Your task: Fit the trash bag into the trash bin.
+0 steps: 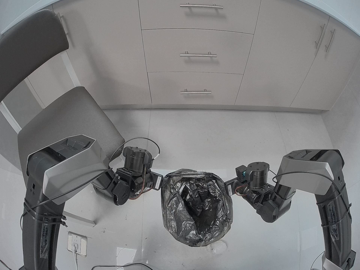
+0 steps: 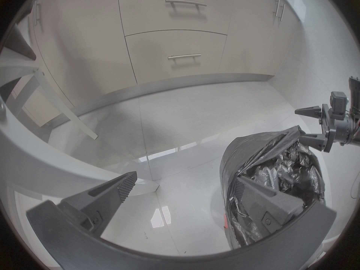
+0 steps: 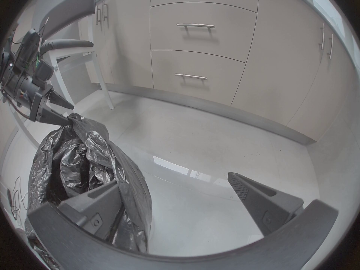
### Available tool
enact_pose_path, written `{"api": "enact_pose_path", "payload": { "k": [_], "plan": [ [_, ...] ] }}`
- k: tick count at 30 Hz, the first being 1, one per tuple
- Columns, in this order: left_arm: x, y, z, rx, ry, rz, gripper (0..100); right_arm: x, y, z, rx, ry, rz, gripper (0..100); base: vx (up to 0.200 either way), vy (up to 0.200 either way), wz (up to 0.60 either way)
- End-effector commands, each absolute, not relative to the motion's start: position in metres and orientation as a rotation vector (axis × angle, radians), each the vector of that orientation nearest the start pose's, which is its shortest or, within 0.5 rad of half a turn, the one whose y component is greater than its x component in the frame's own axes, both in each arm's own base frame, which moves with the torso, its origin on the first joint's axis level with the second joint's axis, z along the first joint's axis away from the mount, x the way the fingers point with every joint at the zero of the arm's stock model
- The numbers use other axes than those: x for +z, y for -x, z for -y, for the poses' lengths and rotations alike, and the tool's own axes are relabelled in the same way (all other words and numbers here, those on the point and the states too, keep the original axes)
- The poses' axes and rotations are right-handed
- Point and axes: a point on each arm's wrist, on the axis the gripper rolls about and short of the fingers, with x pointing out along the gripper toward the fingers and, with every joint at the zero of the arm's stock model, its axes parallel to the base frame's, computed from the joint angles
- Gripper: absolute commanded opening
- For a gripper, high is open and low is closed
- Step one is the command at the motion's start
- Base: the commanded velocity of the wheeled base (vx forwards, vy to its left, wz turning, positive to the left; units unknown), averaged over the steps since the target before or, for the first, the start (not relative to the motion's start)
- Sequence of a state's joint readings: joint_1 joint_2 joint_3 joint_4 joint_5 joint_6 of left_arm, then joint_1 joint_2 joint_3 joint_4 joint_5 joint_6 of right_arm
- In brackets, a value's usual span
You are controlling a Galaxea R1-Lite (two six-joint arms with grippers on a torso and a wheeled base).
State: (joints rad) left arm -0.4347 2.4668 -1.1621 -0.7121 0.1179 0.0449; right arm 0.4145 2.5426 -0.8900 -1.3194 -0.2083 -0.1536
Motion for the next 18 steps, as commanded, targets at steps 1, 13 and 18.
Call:
{"api": "enact_pose_path", "payload": {
  "k": [1,13,18],
  "plan": [
    [-0.03,-0.4,0.18,-0.314,-0.213,-0.588,100,-0.052,-0.378,-0.155,0.216,0.254,-0.309,100,0.0,0.0,0.0],
    [-0.045,-0.396,0.184,-0.361,-0.212,-0.623,100,-0.069,-0.389,-0.142,0.181,0.252,-0.333,100,0.0,0.0,0.0],
    [-0.046,-0.395,0.185,-0.395,-0.205,-0.648,100,-0.074,-0.392,-0.141,0.179,0.254,-0.338,100,0.0,0.0,0.0]
  ]
}}
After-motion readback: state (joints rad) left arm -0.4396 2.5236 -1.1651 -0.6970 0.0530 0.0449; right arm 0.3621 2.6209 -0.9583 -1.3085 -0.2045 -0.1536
